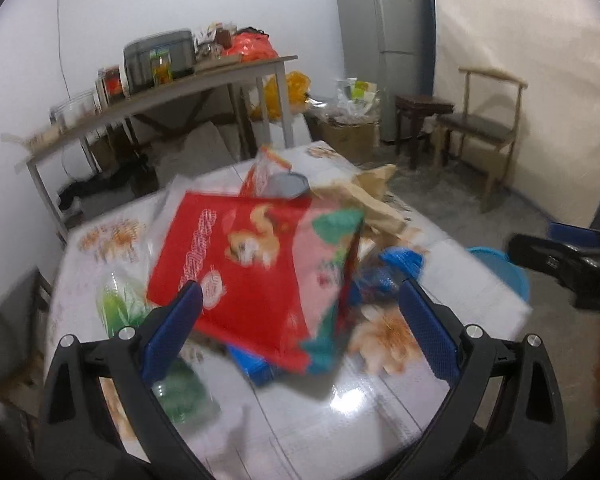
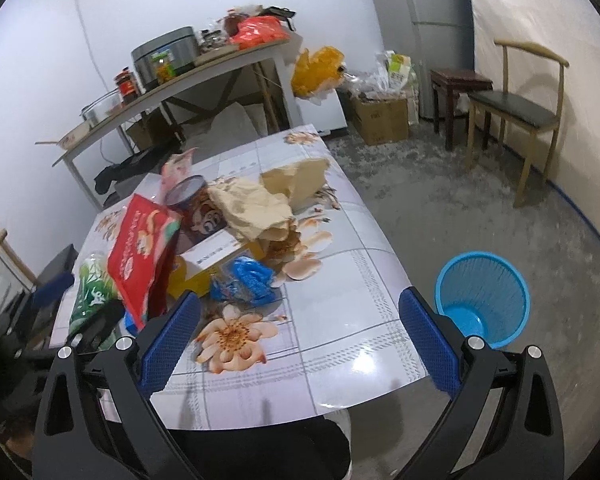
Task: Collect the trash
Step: 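Reach the left gripper to the red snack bag and grasp it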
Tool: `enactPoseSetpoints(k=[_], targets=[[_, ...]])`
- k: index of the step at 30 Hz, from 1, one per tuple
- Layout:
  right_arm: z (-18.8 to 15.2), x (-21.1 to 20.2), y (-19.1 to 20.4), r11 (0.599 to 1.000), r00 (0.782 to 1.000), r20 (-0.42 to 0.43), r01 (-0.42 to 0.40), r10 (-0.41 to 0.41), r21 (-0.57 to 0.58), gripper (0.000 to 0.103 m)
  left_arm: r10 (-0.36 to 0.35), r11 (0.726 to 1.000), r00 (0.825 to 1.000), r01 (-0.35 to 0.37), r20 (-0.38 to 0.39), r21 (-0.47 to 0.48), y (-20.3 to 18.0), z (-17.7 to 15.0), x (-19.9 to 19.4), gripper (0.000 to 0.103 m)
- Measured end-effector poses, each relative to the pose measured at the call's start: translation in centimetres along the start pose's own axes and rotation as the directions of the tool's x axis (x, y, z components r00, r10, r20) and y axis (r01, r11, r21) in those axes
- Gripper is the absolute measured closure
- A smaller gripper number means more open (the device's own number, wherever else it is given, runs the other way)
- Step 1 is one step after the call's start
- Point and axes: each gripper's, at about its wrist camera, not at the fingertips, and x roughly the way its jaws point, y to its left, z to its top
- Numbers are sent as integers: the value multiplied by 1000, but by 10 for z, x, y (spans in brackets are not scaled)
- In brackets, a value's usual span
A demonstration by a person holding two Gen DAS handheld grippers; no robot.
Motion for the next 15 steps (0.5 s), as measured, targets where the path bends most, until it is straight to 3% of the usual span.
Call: enactPoseSetpoints(k=[5, 10, 15], targets=[[-3, 19, -18, 999, 999, -37, -11, 12, 51, 6, 89, 994, 996, -88, -13, 65, -17, 23, 40, 10], [-9, 34, -30, 997, 997, -68, -21, 27, 79, 6, 144, 984, 988, -138, -55, 112, -29, 33, 72, 37], [-11, 40, -39, 995, 996, -77, -30, 37, 95, 6, 144, 986, 987, -137, -71, 92, -28, 32, 75, 61]])
